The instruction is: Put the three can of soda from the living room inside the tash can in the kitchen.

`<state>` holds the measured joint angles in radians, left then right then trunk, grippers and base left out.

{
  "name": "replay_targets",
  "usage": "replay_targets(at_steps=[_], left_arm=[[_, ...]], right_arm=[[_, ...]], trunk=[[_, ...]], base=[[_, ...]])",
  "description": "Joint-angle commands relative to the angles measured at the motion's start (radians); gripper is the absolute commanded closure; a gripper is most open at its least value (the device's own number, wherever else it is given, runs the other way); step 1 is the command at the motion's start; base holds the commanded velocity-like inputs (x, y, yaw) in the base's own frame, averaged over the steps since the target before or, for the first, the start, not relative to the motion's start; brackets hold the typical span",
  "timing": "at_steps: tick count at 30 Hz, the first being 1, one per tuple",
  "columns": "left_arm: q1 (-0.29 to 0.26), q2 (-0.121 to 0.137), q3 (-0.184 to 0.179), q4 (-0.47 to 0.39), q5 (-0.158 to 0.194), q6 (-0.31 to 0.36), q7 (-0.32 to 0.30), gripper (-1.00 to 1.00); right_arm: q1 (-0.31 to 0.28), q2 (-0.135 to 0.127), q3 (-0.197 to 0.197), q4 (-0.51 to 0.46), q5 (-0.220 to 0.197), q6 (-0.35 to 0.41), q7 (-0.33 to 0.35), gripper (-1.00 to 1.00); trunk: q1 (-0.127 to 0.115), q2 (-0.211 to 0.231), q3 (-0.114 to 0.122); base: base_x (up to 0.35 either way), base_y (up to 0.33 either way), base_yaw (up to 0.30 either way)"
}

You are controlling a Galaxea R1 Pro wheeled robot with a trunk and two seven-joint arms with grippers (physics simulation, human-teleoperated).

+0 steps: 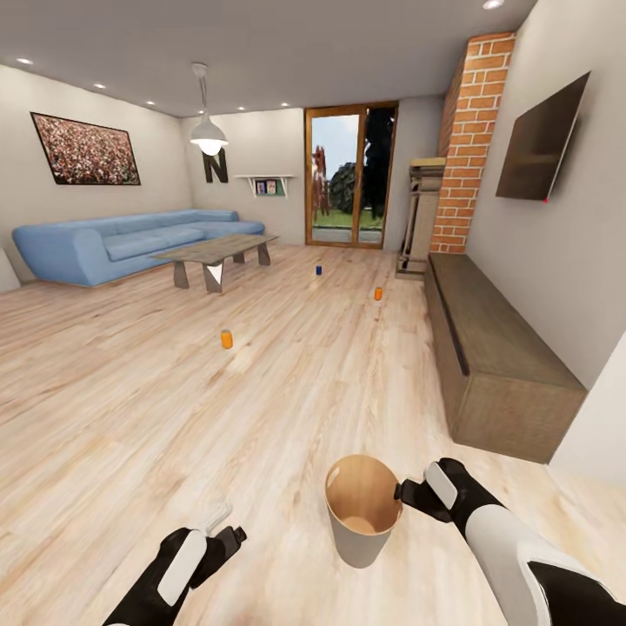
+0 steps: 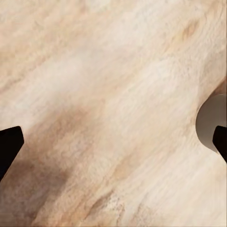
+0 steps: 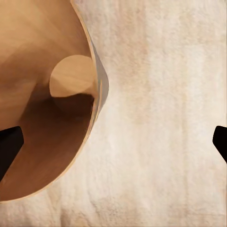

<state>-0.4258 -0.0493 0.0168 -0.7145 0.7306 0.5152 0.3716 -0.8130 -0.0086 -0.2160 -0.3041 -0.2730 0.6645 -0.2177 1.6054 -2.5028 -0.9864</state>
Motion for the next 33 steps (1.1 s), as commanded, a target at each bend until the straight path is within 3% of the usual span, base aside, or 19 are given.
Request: replay_targets(at_steps=[1, 10, 17, 33], left_arm=[[0.001, 0.000, -0.001, 0.006, -0.012, -0.013, -0.002, -1.00], [-0.001, -0.011, 0.005, 0.006, -0.016, -0.022, 0.002, -1.00], [-0.007, -0.013, 0.010, -0.004, 0.008, -0.019, 0.003, -1.00], [-0.008, -0.013, 0.011, -0.005, 0.013, -0.018, 0.006, -1.00]], right_arm=[[0.000, 0.000, 0.000, 0.000, 0.000, 0.000, 0.000, -1.00], [0.000, -0.001, 0.000, 0.000, 0.000, 0.000, 0.000, -1.00], [0.000, -0.001, 0.000, 0.000, 0.000, 0.000, 0.000, -1.00], [0.000, -0.001, 0.000, 0.001, 0.000, 0.000, 0.000, -1.00]], trunk=[[0.000, 0.000, 0.000], [0.000, 0.000, 0.000], [0.003, -0.002, -0.027], [0.010, -0.005, -0.089]], base=[[0.292, 0.000, 0.000], [0.189, 0.000, 0.000], [0.021, 0.000, 0.000], [0.001, 0.000, 0.000]])
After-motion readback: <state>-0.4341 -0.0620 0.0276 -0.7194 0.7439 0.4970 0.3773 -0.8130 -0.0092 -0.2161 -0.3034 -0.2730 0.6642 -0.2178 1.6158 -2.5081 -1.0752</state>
